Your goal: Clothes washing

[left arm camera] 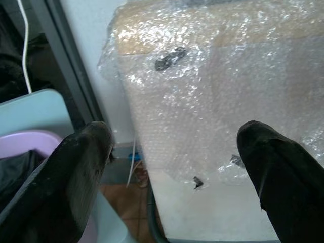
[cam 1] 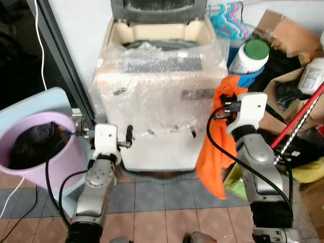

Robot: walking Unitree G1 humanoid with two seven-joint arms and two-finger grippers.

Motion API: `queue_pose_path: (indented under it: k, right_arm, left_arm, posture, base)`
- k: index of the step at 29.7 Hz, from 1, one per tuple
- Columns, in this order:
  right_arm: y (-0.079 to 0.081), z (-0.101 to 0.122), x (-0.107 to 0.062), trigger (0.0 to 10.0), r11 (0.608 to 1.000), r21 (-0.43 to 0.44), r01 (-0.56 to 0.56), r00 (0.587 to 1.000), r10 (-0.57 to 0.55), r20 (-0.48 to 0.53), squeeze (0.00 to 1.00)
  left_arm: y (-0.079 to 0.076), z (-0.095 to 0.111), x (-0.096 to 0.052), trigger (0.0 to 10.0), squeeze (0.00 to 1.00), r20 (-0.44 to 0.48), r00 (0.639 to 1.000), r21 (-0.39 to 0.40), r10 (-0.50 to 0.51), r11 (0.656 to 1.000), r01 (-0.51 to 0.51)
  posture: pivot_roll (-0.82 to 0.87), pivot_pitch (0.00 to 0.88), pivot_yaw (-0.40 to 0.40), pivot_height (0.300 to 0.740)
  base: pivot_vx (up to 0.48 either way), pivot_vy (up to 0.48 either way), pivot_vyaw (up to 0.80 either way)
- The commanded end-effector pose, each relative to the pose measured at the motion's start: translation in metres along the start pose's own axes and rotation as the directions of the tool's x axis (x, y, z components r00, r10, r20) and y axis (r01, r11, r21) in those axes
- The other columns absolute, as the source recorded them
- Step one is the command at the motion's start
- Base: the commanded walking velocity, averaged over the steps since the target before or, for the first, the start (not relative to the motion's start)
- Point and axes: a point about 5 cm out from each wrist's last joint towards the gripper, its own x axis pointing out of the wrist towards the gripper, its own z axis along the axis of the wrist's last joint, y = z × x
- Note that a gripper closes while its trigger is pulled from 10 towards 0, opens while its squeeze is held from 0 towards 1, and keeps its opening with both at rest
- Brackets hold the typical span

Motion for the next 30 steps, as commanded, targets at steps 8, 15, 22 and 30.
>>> queue_pose_path:
  k: [8, 15, 22, 30]
  right_arm:
    - [0.010, 0.013, 0.002, 10.0, 0.994, -0.040, -0.098, 0.993, 0.100, 0.068, 0.00]
    - [0.012, 0.024, 0.008, 10.0, 0.988, -0.071, -0.134, 0.985, 0.141, 0.102, 0.00]
    - [-0.002, 0.036, 0.020, 10.0, 0.997, -0.038, -0.073, 0.988, 0.077, 0.130, 0.00]
    - [-0.004, 0.058, 0.038, 10.0, 0.990, -0.100, -0.102, 0.974, 0.119, 0.194, 0.00]
  left_arm:
    - [0.019, -0.008, -0.008, 10.0, 0.00, -0.030, 0.998, -0.016, 0.050, 0.999, -0.050]
    - [0.015, -0.005, -0.007, 10.0, 0.00, -0.022, 0.999, -0.023, 0.035, 0.999, -0.035]
    - [0.010, -0.005, -0.007, 10.0, 0.00, -0.023, 1.000, -0.037, -0.002, 0.999, 0.001]
    - [0.007, -0.005, -0.006, 10.0, 0.00, -0.023, 1.000, -0.044, -0.008, 0.999, 0.007]
  posture:
    - [-0.06, 0.000, 0.028, 0.740]
    - [-0.07, 0.000, 0.034, 0.740]
    - [-0.07, 0.000, 0.036, 0.740]
    - [-0.07, 0.000, 0.038, 0.740]
  base:
    - [0.099, 0.000, 0.25]
    - [0.331, 0.000, 0.47]
    - [0.395, 0.000, 0.00]
    - [0.420, 0.000, 0.00]
